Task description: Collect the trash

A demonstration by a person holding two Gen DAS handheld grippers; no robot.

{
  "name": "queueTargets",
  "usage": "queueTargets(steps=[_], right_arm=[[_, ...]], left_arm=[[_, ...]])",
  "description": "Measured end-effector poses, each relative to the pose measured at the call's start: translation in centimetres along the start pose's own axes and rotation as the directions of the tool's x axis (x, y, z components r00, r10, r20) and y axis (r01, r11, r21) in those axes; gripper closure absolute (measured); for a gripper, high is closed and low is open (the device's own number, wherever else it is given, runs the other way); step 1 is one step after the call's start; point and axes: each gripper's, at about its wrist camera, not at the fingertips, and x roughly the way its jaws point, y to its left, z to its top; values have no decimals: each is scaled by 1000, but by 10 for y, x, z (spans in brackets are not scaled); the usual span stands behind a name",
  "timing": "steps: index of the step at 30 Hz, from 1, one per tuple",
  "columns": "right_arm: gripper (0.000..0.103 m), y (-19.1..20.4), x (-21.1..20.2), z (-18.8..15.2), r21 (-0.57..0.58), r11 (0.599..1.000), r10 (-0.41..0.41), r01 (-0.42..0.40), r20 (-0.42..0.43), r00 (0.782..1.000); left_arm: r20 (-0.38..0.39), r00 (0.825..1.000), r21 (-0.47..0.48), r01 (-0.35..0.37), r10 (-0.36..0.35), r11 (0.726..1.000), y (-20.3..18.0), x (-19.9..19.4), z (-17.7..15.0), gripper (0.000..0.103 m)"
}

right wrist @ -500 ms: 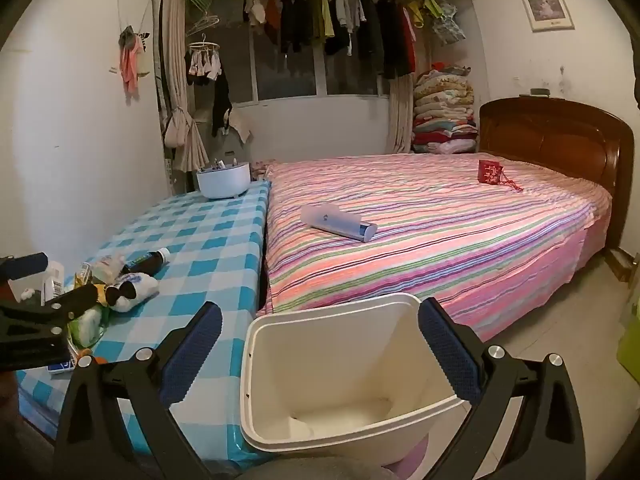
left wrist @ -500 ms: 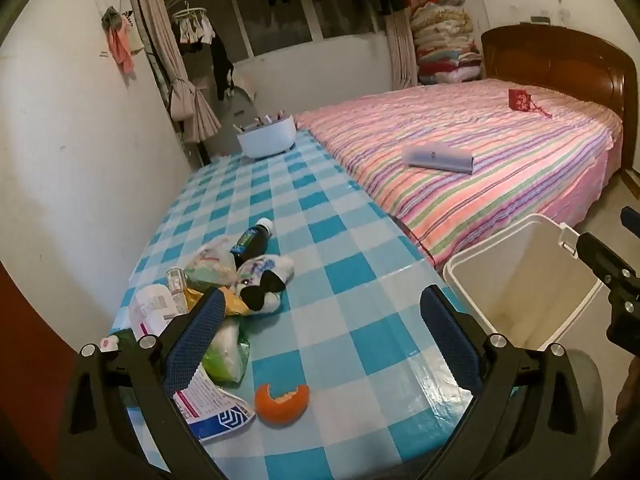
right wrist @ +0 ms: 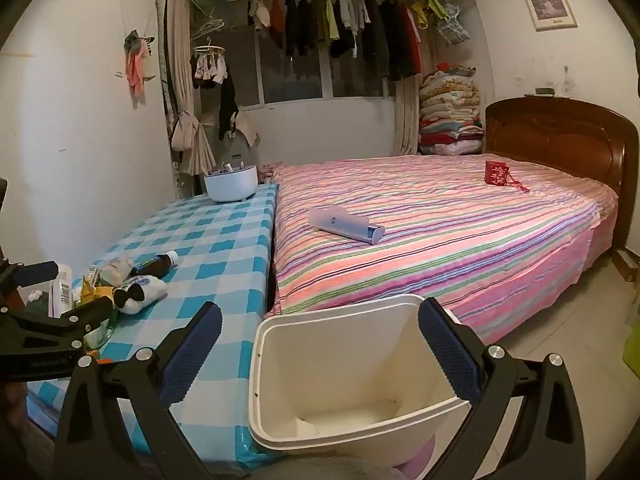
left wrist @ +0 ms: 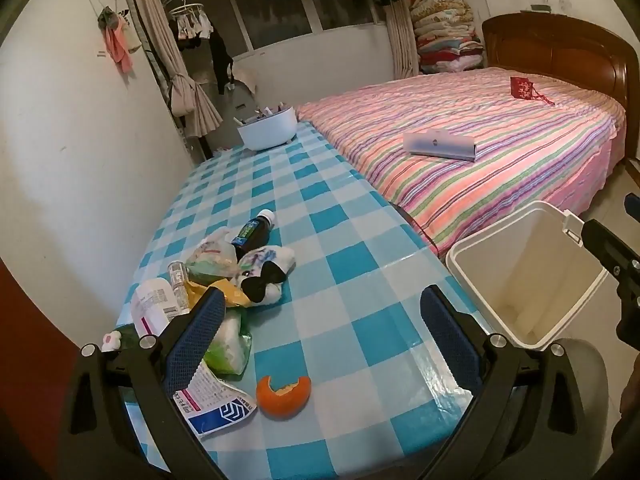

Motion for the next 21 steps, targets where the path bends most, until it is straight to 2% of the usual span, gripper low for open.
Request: queueTargets(steps=[21], right_arm=[[7, 4, -6, -2, -1, 1000, 23, -23, -8, 1000]], left_arm=[[-11, 1000, 8, 7, -7, 1000, 4, -4, -6, 6]])
